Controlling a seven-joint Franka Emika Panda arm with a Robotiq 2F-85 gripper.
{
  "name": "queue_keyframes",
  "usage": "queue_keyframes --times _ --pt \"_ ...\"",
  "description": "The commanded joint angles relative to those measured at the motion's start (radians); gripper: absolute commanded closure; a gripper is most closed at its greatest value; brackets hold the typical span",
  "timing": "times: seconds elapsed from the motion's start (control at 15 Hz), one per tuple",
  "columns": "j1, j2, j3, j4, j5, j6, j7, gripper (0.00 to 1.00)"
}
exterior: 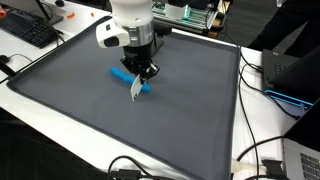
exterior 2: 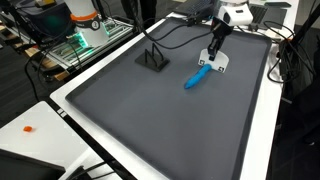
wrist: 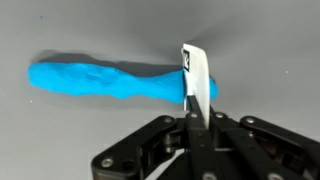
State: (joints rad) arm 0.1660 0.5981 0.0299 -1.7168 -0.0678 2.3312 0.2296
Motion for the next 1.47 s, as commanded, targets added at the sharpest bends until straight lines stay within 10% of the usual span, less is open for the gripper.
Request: queue_keyframes --times 0.0,1.4 --pt "-0.016 -0.009 0.034 -0.048 0.069 -0.003 -0.021 0.99" --pt "-0.025 -0.118 0.008 -0.053 0.091 -0.042 -0.015 0.99"
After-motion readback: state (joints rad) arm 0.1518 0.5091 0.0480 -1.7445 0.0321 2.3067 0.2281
